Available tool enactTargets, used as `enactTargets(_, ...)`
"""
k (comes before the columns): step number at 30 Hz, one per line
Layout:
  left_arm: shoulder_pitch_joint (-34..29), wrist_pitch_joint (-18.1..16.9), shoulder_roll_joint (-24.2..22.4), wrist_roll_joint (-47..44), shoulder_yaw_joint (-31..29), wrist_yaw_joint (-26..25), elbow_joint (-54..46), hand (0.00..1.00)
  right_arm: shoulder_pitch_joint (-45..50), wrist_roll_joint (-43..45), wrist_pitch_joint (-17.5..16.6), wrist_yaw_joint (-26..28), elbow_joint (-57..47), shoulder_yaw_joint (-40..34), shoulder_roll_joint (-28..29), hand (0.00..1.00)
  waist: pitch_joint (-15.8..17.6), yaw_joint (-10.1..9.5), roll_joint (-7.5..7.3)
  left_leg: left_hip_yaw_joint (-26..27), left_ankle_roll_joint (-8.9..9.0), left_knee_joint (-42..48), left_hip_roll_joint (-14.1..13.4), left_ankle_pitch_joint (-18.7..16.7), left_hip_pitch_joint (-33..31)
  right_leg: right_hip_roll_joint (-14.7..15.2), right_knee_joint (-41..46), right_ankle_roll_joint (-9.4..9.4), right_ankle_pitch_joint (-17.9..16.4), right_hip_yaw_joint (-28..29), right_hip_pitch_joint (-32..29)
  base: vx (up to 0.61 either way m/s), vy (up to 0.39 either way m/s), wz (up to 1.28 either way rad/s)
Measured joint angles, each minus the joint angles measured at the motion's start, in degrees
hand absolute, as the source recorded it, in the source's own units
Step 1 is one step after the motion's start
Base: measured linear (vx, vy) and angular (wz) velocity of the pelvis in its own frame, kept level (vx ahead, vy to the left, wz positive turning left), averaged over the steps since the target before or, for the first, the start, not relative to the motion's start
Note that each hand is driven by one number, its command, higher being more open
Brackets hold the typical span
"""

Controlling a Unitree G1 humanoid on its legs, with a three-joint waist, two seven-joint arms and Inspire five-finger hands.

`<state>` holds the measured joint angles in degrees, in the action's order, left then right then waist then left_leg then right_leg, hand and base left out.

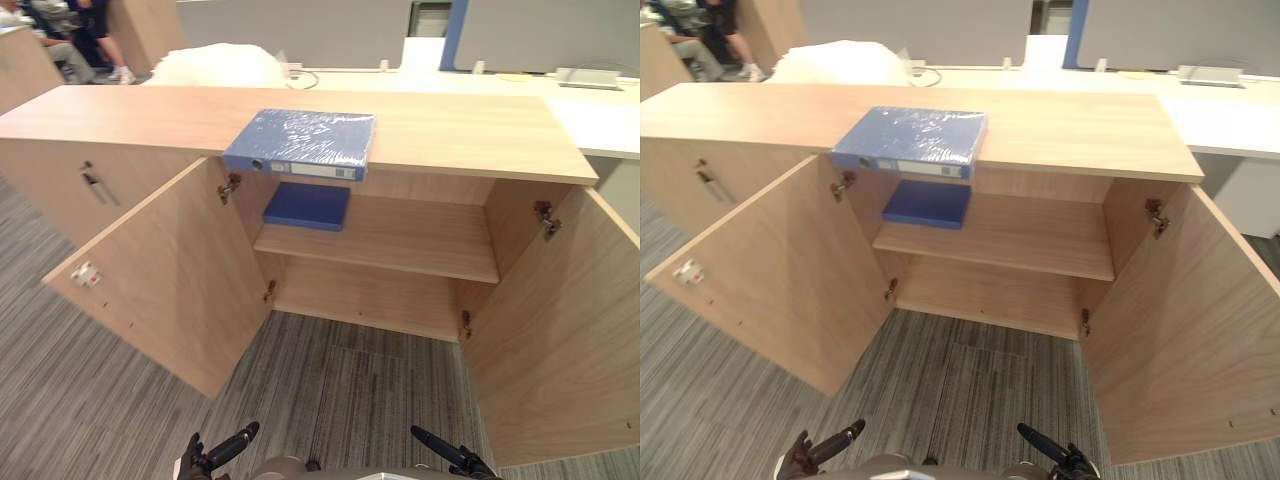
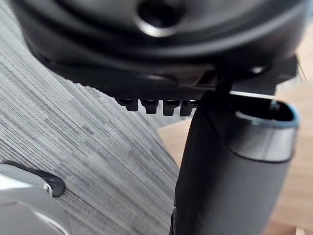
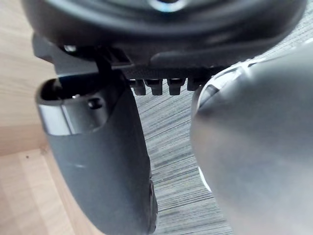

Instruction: Walk over to the cabinet, pick up the folder, carry it to the office cabinet, place the folder inside the office cabinet, then close the office cabinet door

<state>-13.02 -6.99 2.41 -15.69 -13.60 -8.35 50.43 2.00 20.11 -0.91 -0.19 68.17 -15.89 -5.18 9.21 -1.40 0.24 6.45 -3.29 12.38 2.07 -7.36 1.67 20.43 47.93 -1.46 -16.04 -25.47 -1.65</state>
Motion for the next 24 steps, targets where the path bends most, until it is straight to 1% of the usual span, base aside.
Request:
enactTargets(1,0.0,0.1,0.0,0.0,0.5,0.2,0.0,1.00,-0.1,0.2,0.0,0.2,-0.1,-0.5,0.0,1.00,0.0,0.19,0.16,0.6,0.08,-0.8,-0.6,0.0,1.0,-1.6,-2.4,1.32,-0.6,-0.1,-0.5,0.18,0.097,-0.74)
enactTargets(2,0.2,0.1,0.0,0.0,1.5,0.7,0.0,1.00,-0.2,0.2,0.1,0.6,-0.6,-0.4,0.3,1.00,0.2,0.61,0.24,1.2,0.38,-2.0,-1.6,-0.3,2.4,-5.0,-8.1,2.93,-1.2,0.3,-1.8,0.17,0.045,-0.36)
enactTargets(4,0.8,0.1,-0.4,0.0,1.5,1.5,0.1,1.00,-0.1,0.2,0.1,1.0,-1.1,-0.4,0.7,1.00,0.4,1.45,0.26,1.3,1.19,-3.2,-3.0,-1.4,4.7,-9.7,-16.8,4.11,-0.6,1.3,-4.0,0.18,-0.011,-0.16)
enactTargets(5,0.8,0.1,-0.7,0.0,1.3,1.5,0.1,1.00,-0.1,0.2,0.1,1.0,-1.3,-0.3,0.7,1.00,0.5,1.57,0.26,1.3,1.32,-3.4,-3.3,-2.1,5.6,-10.8,-18.7,4.42,0.1,2.1,-4.6,0.18,-0.071,-0.03)
enactTargets(6,0.8,0.1,-1.1,0.0,0.7,1.4,0.1,1.00,0.4,0.2,0.0,1.1,-1.8,0.1,0.6,1.00,0.7,1.59,0.08,1.3,2.27,-3.3,-3.9,-3.3,7.0,-12.5,-22.0,4.26,2.0,4.0,-5.7,0.17,-0.112,0.11)
enactTargets(7,0.7,0.1,-1.2,0.2,0.2,1.5,0.1,1.00,1.3,0.2,-0.3,1.1,-2.5,1.5,0.5,1.00,0.7,1.68,-0.33,0.7,3.18,-3.1,-4.0,-4.5,8.3,-13.2,-23.6,2.59,6.2,5.5,-6.0,0.25,-0.182,0.25)
enactTargets(8,0.6,0.1,-1.4,0.6,-0.3,1.7,0.1,1.00,2.0,0.2,-0.4,1.2,-2.5,1.9,0.3,1.00,0.5,1.69,-0.67,0.0,3.91,-2.9,-4.3,-5.3,9.0,-13.5,-23.5,-0.66,7.5,5.4,-5.5,0.25,-0.193,0.32)
enactTargets(9,0.5,0.1,-2.0,0.7,-0.4,1.7,0.1,1.00,2.2,0.1,-0.3,1.2,-2.5,1.9,-0.1,1.00,0.5,1.70,-0.32,-0.6,4.49,-2.9,-5.1,-5.8,9.1,-14.1,-23.6,-1.31,7.0,4.7,-5.1,0.31,-0.239,0.36)
enactTargets(11,0.4,0.1,-4.1,0.8,-1.2,2.0,-0.9,1.00,2.9,-0.1,-0.3,1.2,-2.5,1.9,-0.9,1.00,0.0,1.83,1.17,-2.3,6.93,-0.9,-8.4,-6.9,8.2,-17.0,-26.0,-2.06,5.0,1.5,-3.5,0.32,-0.265,0.46)
enactTargets(12,0.5,0.3,-4.7,0.7,-1.6,2.2,-1.4,1.00,3.1,-0.1,-0.3,1.2,-2.5,1.9,-1.0,1.00,0.0,1.85,1.28,-2.7,7.57,0.6,-9.2,-7.3,7.3,-17.7,-26.8,-2.55,4.9,0.7,-2.8,0.32,-0.283,0.55)
enactTargets(13,0.5,0.3,-5.0,0.8,-1.6,2.3,-2.8,1.00,3.4,-0.5,0.0,1.2,-2.5,2.1,-1.0,1.00,0.1,1.76,1.34,-2.8,8.31,6.7,-10.9,-8.1,4.9,-19.3,-29.1,-3.15,4.4,-0.6,-0.7,0.32,-0.294,0.50)
enactTargets(14,0.4,0.6,-5.0,1.3,-2.7,2.6,-4.0,1.00,3.7,-1.4,0.3,1.1,-2.6,3.4,-1.0,1.00,0.3,1.77,0.85,-3.0,8.56,16.7,-12.7,-8.6,0.7,-20.9,-31.6,-3.43,4.3,-1.4,1.9,0.30,-0.285,0.40)
enactTargets(15,0.4,0.8,-5.1,1.3,-3.0,2.6,-4.4,1.00,3.8,-2.2,0.4,1.1,-2.7,4.1,-1.2,1.00,0.4,1.59,0.71,-3.1,8.65,22.2,-13.7,-8.7,-1.5,-21.7,-32.7,-3.50,4.3,-1.6,3.1,0.28,-0.244,0.17)
enactTargets(16,0.4,0.9,-5.2,1.2,-3.6,2.4,-5.1,1.00,3.9,-2.2,0.4,1.0,-2.7,5.2,-1.3,1.00,0.3,1.45,0.71,-3.0,9.02,31.6,-15.2,-8.8,-5.0,-23.2,-35.0,-3.59,4.3,-1.9,5.7,0.26,-0.186,0.04)
enactTargets(17,0.3,0.9,-5.1,1.2,-3.5,2.3,-5.4,1.00,3.7,-2.2,0.3,0.7,-2.8,6.4,-1.5,1.00,0.2,1.36,0.54,-2.2,8.95,37.2,-16.5,-8.8,-7.6,-24.4,-37.5,-3.66,4.4,-1.9,8.5,0.31,-0.193,0.02)
enactTargets(19,0.4,0.9,-4.9,1.2,-3.4,2.0,-5.4,1.00,3.6,-2.3,0.5,0.6,-2.8,6.9,-1.5,1.00,0.4,0.86,0.20,-0.5,8.75,38.8,-17.8,-8.9,-9.5,-25.1,-40.2,-3.59,4.4,-1.3,11.9,0.30,-0.127,-0.07)
enactTargets(21,0.9,0.9,-4.8,1.3,-3.3,1.4,-5.5,1.00,3.2,-2.3,0.6,0.2,-2.7,6.9,-1.6,1.00,0.3,-0.19,0.09,0.8,8.75,36.2,-18.1,-8.9,-11.2,-24.9,-41.5,-3.49,4.5,-0.1,13.4,0.26,-0.022,-0.31)
enactTargets(22,1.2,0.8,-4.9,1.3,-3.3,1.2,-5.5,1.00,2.5,-2.3,0.7,0.0,-2.5,7.0,-1.6,1.00,0.4,-0.94,-0.03,0.8,8.76,33.2,-17.5,-8.9,-12.0,-24.4,-41.5,-3.46,4.5,0.9,13.6,0.34,0.068,-0.60)
enactTargets(23,1.6,0.8,-4.7,1.2,-3.2,1.0,-5.5,1.00,1.1,-2.3,0.7,-0.1,-2.1,7.3,-1.1,1.00,0.7,-1.54,-0.51,0.3,8.95,26.1,-15.4,-8.8,-12.5,-22.9,-41.3,-3.09,4.4,2.6,13.7,0.28,0.091,-0.57)
enactTargets(24,1.6,0.8,-4.5,1.2,-3.0,0.9,-5.6,1.00,0.9,-2.3,0.7,-0.1,-2.2,7.6,-0.8,1.00,0.8,-1.51,-0.67,-0.3,9.01,22.6,-14.2,-8.6,-12.5,-22.3,-41.2,-2.56,4.4,3.2,13.8,0.32,0.134,-0.52)
